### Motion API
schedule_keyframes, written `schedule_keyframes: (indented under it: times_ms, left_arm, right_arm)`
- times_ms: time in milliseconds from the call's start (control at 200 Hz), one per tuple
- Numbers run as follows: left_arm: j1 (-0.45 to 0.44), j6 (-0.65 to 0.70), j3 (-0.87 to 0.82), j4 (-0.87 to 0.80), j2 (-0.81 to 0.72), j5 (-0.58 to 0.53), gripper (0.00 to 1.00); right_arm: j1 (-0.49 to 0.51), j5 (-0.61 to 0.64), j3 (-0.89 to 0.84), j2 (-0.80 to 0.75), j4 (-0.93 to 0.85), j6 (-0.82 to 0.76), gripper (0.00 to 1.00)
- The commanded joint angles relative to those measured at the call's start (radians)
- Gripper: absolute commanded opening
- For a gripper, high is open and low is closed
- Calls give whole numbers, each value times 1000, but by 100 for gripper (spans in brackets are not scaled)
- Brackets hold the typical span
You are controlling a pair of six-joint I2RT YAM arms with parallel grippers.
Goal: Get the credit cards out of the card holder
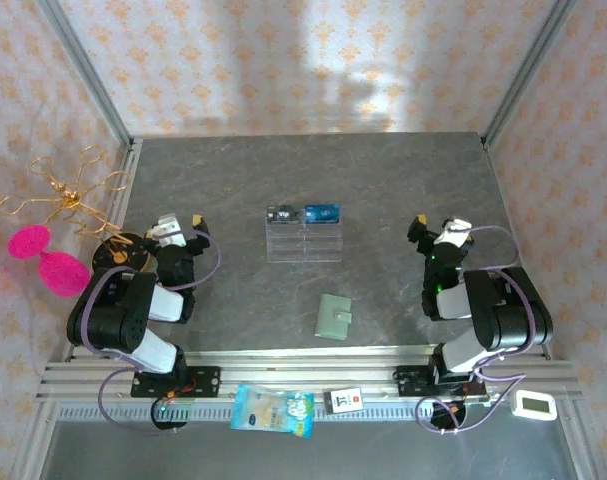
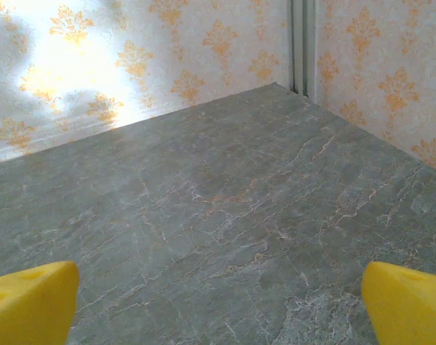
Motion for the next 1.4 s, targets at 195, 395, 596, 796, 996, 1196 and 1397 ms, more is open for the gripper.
schedule_keyframes:
  times_ms: [195, 395, 596, 796, 996, 1196, 1397]
  left_arm:
    - [0, 15, 15, 32, 5, 8, 99]
    - [0, 15, 15, 32, 5, 9, 99]
    - [0, 16, 15, 32, 4, 9, 99]
    - [0, 15, 15, 32, 6, 8, 99]
    - [0, 15, 14, 38, 4, -1, 99]
    - [-80, 54, 39, -155, -199, -169, 99]
    - [-114, -46, 94, -312, -399, -238, 99]
  right_arm:
    - [1, -3, 16, -1, 13, -16, 100]
    - [1, -3, 16, 0, 13, -17, 100]
    - [1, -4, 16, -2, 14, -16, 100]
    - [0, -4, 16, -1, 14, -16, 100]
    - [-8, -15, 13, -8, 17, -8, 100]
    - [-16, 48, 129, -201, -354, 48, 100]
    - [33, 140, 202, -307, -556, 154, 100]
